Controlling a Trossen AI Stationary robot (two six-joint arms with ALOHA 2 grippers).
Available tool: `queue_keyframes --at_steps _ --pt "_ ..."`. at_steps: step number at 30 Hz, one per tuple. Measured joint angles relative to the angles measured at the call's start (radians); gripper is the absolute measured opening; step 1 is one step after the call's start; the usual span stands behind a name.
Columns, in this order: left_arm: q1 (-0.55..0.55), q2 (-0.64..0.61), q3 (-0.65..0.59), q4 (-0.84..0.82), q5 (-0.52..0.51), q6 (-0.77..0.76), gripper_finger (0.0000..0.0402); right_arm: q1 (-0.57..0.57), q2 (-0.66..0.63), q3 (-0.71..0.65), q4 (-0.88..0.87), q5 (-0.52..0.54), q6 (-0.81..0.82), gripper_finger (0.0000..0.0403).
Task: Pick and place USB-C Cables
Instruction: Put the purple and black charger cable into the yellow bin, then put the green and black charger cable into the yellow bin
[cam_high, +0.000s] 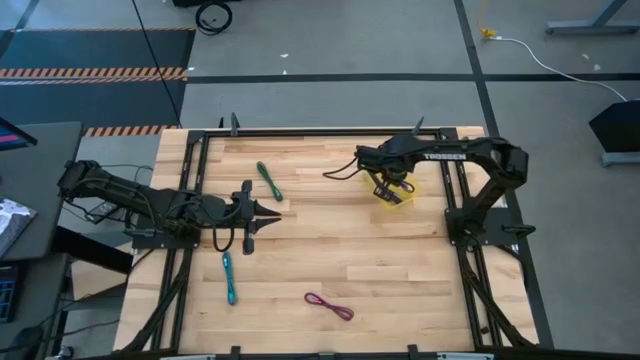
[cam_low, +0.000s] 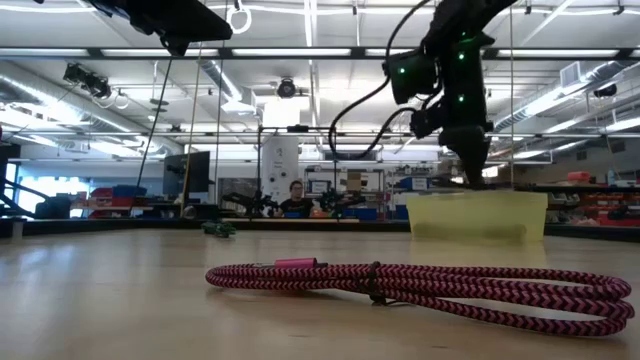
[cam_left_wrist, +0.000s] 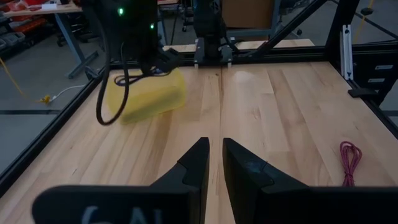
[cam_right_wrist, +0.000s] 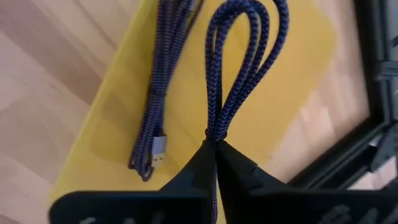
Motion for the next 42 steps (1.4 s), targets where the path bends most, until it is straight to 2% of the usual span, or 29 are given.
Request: queue_keyframes --at_steps 5,10,15,18,21,24,28,35,38,42 --pt "0.0 0.0 0.0 -0.01 0.0 0.0 0.0053 0.001 0.022 0.0 0.044 -0.017 -0.007 0.0085" --pt "0.001 0.0 0.0 -0.034 -0.008 0.008 0.0053 0.005 -0.02 0.0 0.08 0.072 -0.018 0.016" --pt "0.005 0.0 0.0 -0.169 -0.215 -0.008 0.0053 0.04 -0.101 0.0 0.156 0.087 -0.019 0.0205" --pt "0.027 0.002 0.0 -0.284 -0.248 -0.054 0.0053 0.078 -0.155 0.0 0.23 0.056 -0.044 0.0213" --pt "0.082 0.02 0.0 -0.344 -0.247 -0.107 0.0053 0.12 -0.2 0.0 0.322 -0.032 -0.078 0.0213" --pt "0.127 0.061 0.0 -0.329 -0.194 -0.163 0.0053 0.167 -0.218 0.001 0.392 -0.141 -0.09 0.021" --pt "0.138 0.137 0.0 -0.319 -0.146 -0.2 0.0052 0.274 -0.192 0.001 0.381 -0.245 -0.097 0.0206" --pt "0.194 0.248 0.0 -0.317 -0.159 -0.127 0.0052 0.506 -0.105 0.0 0.389 -0.254 -0.071 0.0206" --pt "0.274 0.275 0.003 -0.326 -0.151 -0.078 0.0052 0.584 -0.079 0.0 0.419 -0.246 -0.048 0.0205" --pt "0.403 0.312 0.065 -0.433 -0.081 -0.094 0.0053 0.665 -0.062 0.0 0.448 -0.239 -0.022 0.0205"
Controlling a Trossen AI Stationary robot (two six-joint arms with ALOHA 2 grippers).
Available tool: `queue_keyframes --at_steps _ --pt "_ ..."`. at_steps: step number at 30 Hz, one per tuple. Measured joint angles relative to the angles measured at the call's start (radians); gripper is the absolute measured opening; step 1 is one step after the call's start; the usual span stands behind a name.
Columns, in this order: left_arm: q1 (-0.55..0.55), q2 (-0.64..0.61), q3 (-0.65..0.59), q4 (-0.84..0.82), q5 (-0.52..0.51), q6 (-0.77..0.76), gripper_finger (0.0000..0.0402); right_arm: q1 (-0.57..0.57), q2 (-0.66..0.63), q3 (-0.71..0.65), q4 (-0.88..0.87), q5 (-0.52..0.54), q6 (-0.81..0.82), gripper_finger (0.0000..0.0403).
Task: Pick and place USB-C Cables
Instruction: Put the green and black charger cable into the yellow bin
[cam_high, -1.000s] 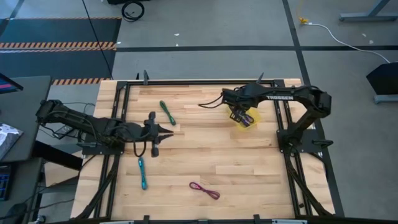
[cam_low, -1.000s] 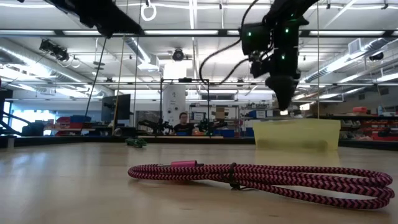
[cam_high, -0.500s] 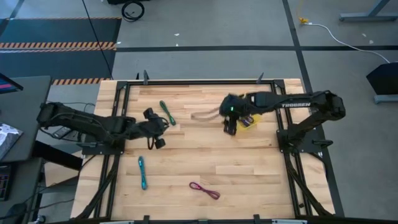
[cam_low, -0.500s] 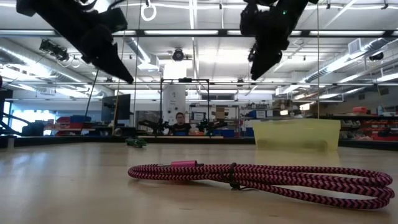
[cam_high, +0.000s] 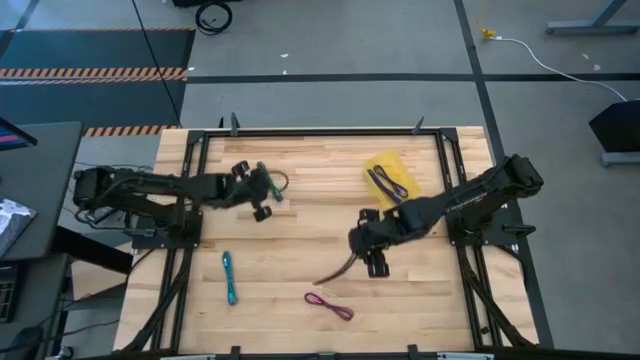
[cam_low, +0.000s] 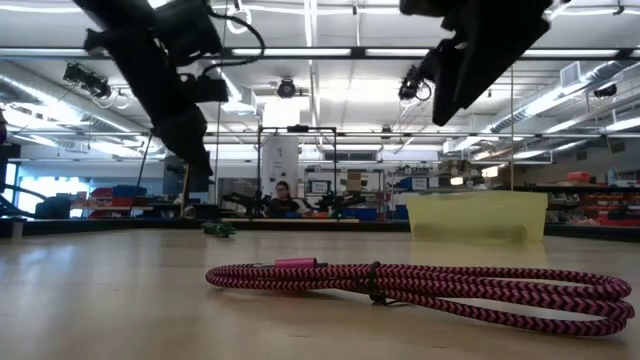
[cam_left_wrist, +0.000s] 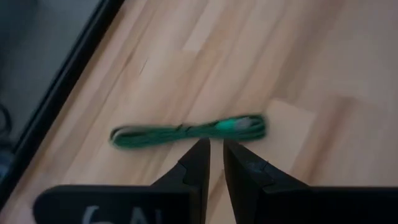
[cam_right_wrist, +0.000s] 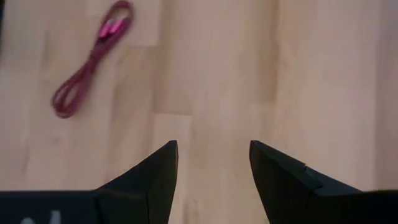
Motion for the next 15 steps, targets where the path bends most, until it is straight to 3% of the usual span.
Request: queue_keyframes --at_steps 4,11,15 --pt "0.075 0.05 0.106 -0.149 0.02 0.078 0.0062 0.061 0.0 0.0 0.019 0.028 0.015 0.0205" --pt "0.095 0.178 0.262 -0.267 0.021 0.527 0.0119 0.127 0.0 0.0 0.045 0.062 0.02 0.0204" --pt "0.12 0.271 0.283 -0.333 0.023 0.681 0.0161 0.161 0.0 0.0 0.043 0.081 0.026 0.0204"
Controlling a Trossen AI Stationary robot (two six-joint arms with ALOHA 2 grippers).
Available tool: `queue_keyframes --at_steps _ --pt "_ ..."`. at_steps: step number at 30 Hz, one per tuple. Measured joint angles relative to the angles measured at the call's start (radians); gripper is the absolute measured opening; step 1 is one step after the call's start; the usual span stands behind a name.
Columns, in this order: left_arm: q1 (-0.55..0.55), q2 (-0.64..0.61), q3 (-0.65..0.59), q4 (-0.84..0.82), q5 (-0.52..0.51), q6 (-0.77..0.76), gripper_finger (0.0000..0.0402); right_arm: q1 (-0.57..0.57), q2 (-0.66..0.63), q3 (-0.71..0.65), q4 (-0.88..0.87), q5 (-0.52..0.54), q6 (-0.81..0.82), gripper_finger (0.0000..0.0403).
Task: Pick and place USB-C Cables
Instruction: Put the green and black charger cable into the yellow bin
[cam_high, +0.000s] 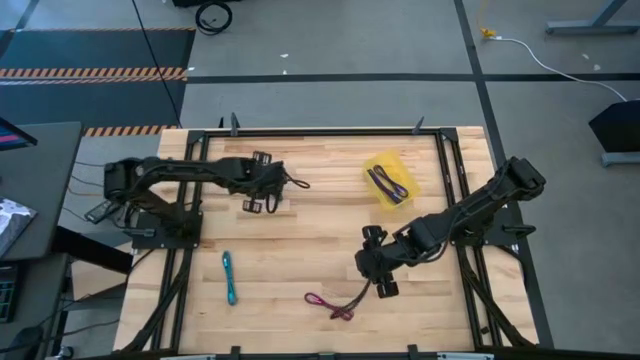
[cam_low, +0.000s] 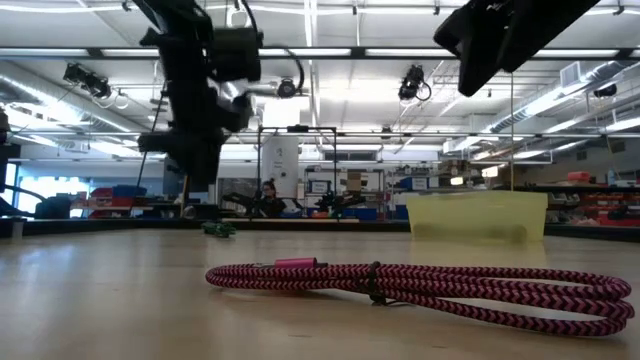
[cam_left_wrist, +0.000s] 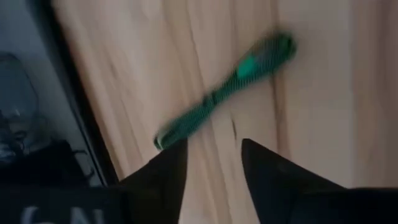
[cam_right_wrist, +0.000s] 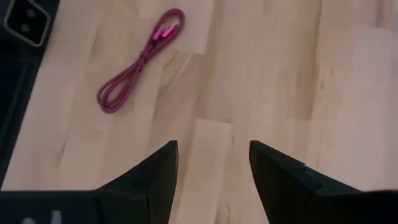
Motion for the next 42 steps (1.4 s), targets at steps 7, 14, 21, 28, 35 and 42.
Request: queue_keyframes --at_steps 7,14,21,28,35,42 --pt "0.06 0.112 0.0 -0.016 -0.074 0.086 0.0222 0.038 0.0 0.0 -0.009 0.012 0.0 0.0203" --pt "0.072 0.118 0.001 0.156 -0.044 0.241 0.0244 0.038 0.0 0.0 -0.01 0.036 -0.001 0.0203" --pt "0.09 0.181 0.002 0.097 -0.018 0.391 0.0233 0.042 0.0 0.0 -0.015 0.036 0.004 0.0203" --pt "0.1 0.248 0.001 0.176 -0.022 0.466 0.0218 0.042 0.0 0.0 -0.015 0.039 -0.005 0.0203" --pt "0.108 0.312 0.004 0.227 -0.038 0.516 0.0172 0.045 0.0 0.0 -0.011 0.062 0.014 0.0203" --pt "0.083 0.326 0.077 0.155 -0.041 0.381 0.0041 0.041 0.0 0.0 -0.008 0.065 0.015 0.0203"
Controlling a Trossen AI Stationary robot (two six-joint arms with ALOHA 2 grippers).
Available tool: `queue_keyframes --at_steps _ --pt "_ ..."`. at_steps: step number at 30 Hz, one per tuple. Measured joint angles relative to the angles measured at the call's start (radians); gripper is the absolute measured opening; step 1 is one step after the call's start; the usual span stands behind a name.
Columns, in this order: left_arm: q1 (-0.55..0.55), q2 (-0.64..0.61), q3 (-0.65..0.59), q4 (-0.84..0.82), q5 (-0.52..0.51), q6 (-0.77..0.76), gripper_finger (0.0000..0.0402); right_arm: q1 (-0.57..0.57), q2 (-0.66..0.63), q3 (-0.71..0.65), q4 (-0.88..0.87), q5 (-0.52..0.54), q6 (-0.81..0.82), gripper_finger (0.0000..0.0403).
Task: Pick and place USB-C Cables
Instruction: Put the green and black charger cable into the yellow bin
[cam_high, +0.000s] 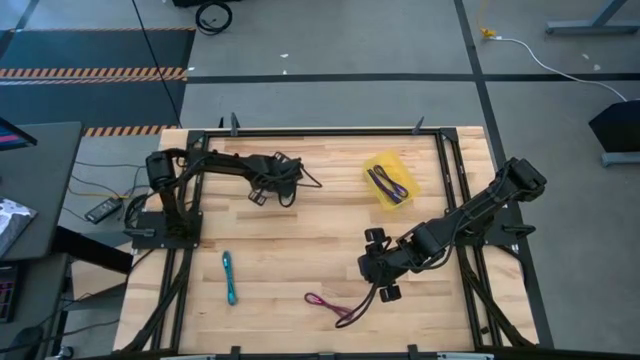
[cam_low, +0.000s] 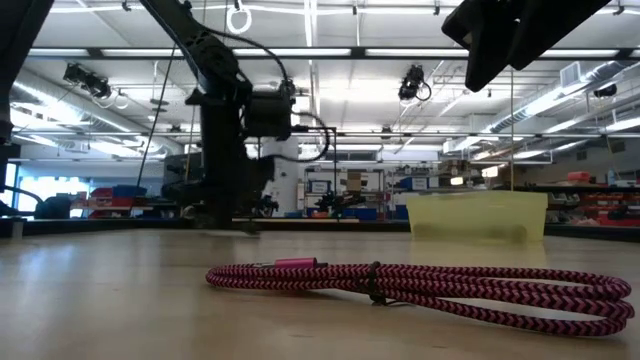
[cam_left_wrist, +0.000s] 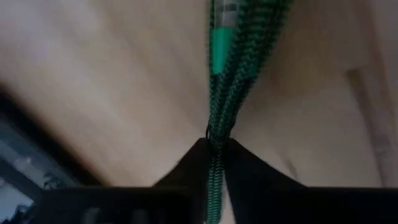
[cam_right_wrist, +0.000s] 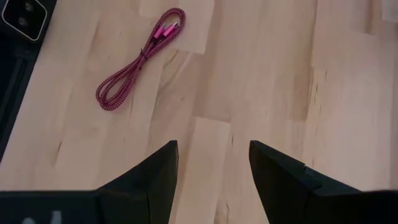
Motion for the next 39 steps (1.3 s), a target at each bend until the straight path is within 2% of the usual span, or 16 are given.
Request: queue_keyframes --at_steps 2,5,9,14,18,25,31,35,39 --pt "-0.014 -0.005 0.04 -0.027 -0.003 -0.049 0.002 -0.004 0.0 0.0 0.0 0.0 0.0 0.0203" --pt "-0.038 -0.002 0.111 -0.072 -0.014 -0.118 0.002 -0.006 0.0 0.0 -0.002 0.001 0.003 0.0203" --pt "-0.084 -0.006 0.227 -0.157 -0.09 -0.194 0.002 -0.005 0.0 0.0 -0.046 0.007 0.047 0.0203" --pt "-0.138 -0.052 0.363 -0.212 -0.107 -0.333 0.002 -0.005 0.0 0.0 -0.183 0.131 0.157 0.0203" --pt "-0.174 -0.124 0.425 -0.216 -0.059 -0.479 0.002 -0.002 0.0 0.0 -0.285 0.234 0.264 0.0203" --pt "-0.229 -0.25 0.403 -0.043 0.124 -0.685 0.002 -0.002 -0.002 0.0 -0.306 0.289 0.308 0.0203" --pt "-0.284 -0.263 0.374 0.112 0.178 -0.733 0.002 -0.001 -0.012 0.0 -0.334 0.348 0.331 0.0203" --pt "-0.311 -0.262 0.374 0.218 0.227 -0.766 0.002 0.018 -0.06 0.0 -0.307 0.449 0.357 0.0203" --pt "-0.335 -0.266 0.296 0.449 0.3 -0.78 0.0019 0.062 -0.136 0.0 -0.227 0.571 0.338 0.0203"
